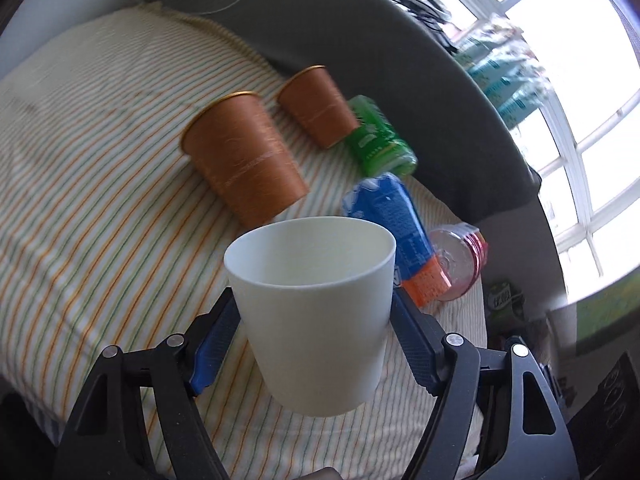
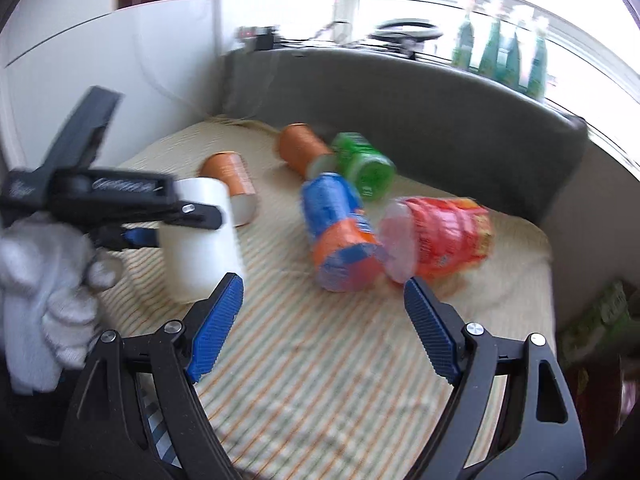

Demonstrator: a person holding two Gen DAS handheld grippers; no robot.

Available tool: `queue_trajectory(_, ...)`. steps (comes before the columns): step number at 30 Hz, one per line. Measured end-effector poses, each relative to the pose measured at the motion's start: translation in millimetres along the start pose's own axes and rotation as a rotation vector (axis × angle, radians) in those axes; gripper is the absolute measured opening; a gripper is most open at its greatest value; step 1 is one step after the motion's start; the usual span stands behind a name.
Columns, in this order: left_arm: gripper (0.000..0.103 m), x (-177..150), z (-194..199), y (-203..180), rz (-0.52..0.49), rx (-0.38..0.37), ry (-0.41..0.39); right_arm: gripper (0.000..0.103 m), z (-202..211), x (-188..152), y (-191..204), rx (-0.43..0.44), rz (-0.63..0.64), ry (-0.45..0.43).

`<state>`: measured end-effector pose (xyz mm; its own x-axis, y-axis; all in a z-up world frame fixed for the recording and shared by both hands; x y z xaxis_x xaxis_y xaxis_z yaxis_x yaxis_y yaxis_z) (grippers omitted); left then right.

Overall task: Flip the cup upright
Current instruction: 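Grasp the upright white cup with the left gripper and lift it, then lower the white cup upright onto the bed with the left gripper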

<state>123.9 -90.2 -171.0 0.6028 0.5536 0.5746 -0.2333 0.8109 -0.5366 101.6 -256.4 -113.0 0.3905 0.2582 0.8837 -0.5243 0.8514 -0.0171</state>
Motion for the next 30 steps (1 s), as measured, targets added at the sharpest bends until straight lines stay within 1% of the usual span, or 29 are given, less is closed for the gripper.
queue_trajectory(4,0.075,1.1,-7.7,-11.3,-0.072,-0.012,0.002,0.085,4.6,1.8,-19.3,-0.039,-0.129,-0.029)
queue_trajectory(8,0.075,4.5,-11.0,-24.4,-0.142,-0.025,-0.018,0.085,8.9,1.5,-33.1,-0.072,-0.179,-0.045)
queue_trajectory(11,0.075,3.2,-14.9,-33.4,-0.211,-0.035,-0.024,0.085,11.9,1.0,-38.8,-0.09,-0.183,-0.048)
queue_trajectory(15,0.075,0.4,-15.9,-43.4,-0.308,-0.037,-0.055,0.085,14.5,2.4,-41.8,-0.109,-0.184,-0.057)
queue_trajectory(23,0.075,-2.0,-15.7,-47.9,-0.365,-0.051,-0.069,0.085,15.6,2.3,-41.9,-0.134,-0.174,-0.06)
queue_trajectory(30,0.075,-9.0,-11.1,-54.0,-0.448,-0.074,-0.071,0.085,19.9,2.0,-45.5,-0.162,-0.185,-0.066)
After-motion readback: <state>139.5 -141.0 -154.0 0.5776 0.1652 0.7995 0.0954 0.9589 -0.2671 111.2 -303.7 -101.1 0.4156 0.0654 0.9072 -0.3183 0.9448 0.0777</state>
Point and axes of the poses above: each gripper's, at about its wrist camera, not at the fingertips, and z roughly against the way its jaws point, y to its left, x to its top, the point moved 10 cm from there along -z, roughly the way its jaws point, and after that the axes turned 12 degrees about -y, right-handed, at the moved point
